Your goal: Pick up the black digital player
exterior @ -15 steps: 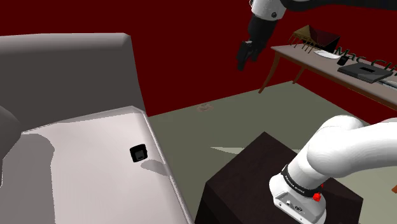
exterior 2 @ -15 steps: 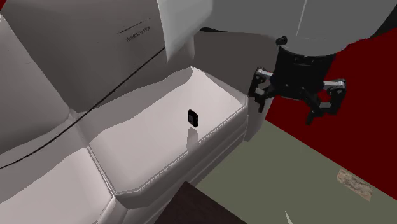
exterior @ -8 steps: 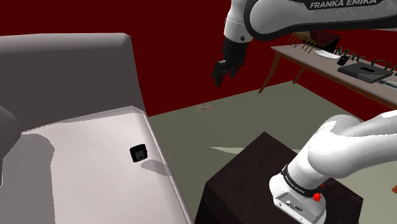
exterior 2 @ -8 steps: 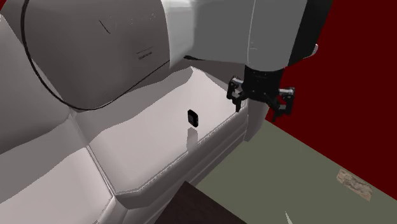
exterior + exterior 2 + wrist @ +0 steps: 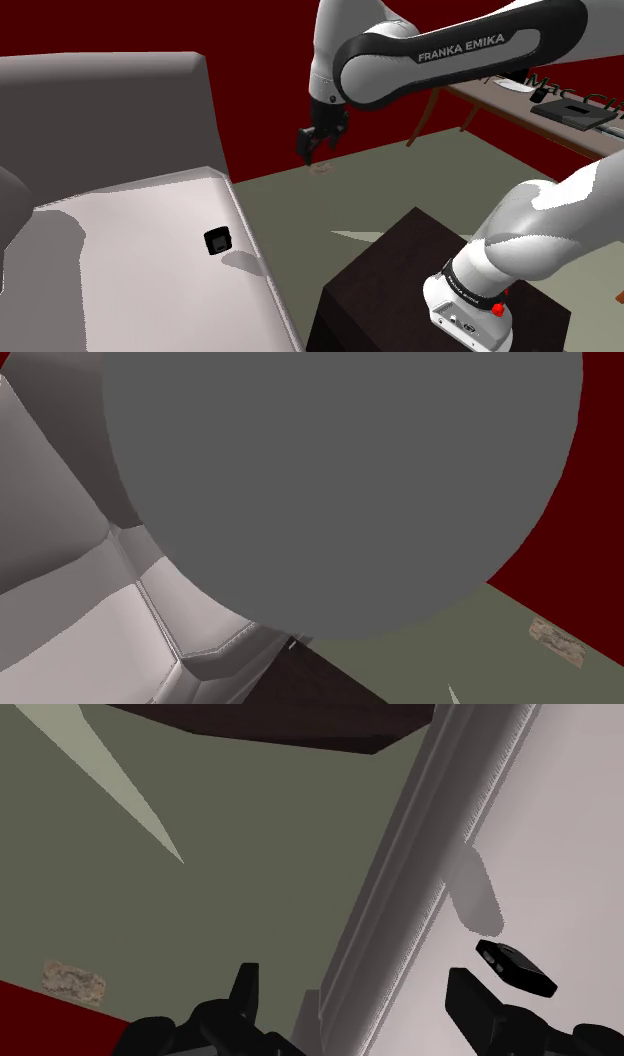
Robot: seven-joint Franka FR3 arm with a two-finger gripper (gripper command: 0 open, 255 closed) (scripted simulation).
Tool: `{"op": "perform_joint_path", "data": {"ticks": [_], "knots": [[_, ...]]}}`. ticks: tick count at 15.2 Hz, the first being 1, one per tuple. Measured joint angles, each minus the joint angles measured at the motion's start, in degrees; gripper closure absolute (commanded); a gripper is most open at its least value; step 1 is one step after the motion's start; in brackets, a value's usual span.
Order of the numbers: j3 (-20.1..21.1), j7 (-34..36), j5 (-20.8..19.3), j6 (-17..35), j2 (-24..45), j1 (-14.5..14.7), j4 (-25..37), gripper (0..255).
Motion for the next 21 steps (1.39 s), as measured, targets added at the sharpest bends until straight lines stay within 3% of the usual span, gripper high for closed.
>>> {"op": "perform_joint_path", "data": {"ticks": [7,12,21], "knots": [[5.65,9.24,-3.14,7.34,14.12,0.3,4.99,0],[8.09,16.94,-8.45,10.86,25.72,1.51,11.11,0],[7.3,28.08,-17.5,13.15,45.14,7.93,24.7,0]]}}
